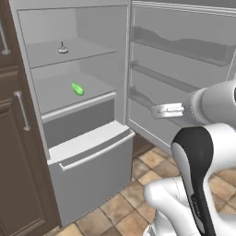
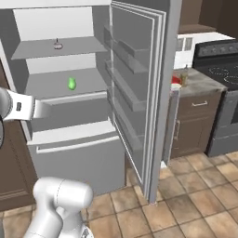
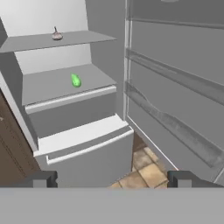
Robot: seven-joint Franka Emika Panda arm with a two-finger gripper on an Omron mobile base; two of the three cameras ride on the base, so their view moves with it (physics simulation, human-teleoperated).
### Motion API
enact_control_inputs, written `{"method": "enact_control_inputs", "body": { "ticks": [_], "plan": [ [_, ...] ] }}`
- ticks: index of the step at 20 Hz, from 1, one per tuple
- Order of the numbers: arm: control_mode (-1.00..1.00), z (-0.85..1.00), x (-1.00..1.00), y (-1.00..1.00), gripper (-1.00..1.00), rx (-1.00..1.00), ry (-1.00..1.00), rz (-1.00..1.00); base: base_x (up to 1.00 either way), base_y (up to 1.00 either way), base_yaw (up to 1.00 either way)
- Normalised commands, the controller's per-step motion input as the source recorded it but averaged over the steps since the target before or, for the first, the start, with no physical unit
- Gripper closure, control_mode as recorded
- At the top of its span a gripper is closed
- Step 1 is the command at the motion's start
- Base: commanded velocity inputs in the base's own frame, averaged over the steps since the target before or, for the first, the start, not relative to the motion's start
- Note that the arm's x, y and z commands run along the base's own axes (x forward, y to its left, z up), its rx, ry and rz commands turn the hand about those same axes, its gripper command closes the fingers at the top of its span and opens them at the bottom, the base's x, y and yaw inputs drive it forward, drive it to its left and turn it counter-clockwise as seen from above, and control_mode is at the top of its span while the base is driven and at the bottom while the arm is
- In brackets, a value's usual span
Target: Retrieve the bottle and the shaker from the cabinet and place them next to the mixing bowl on the counter. Then add garlic from the fridge to the mixing bowl.
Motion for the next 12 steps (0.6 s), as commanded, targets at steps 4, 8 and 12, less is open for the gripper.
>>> {"method": "enact_control_inputs", "body": {
  "ticks": [4, 8, 12],
  "plan": [
    [1.00, 0.00, 0.00, 0.00, -1.00, 0.00, 0.00, 0.00, 0.87, 0.64, 0.16],
    [1.00, 0.00, 0.00, 0.00, -1.00, 0.00, 0.00, 0.00, 0.67, 0.48, 0.13],
    [1.00, 0.00, 0.00, 0.00, -1.00, 0.00, 0.00, 0.00, 0.61, 0.36, 0.11]
  ]
}}
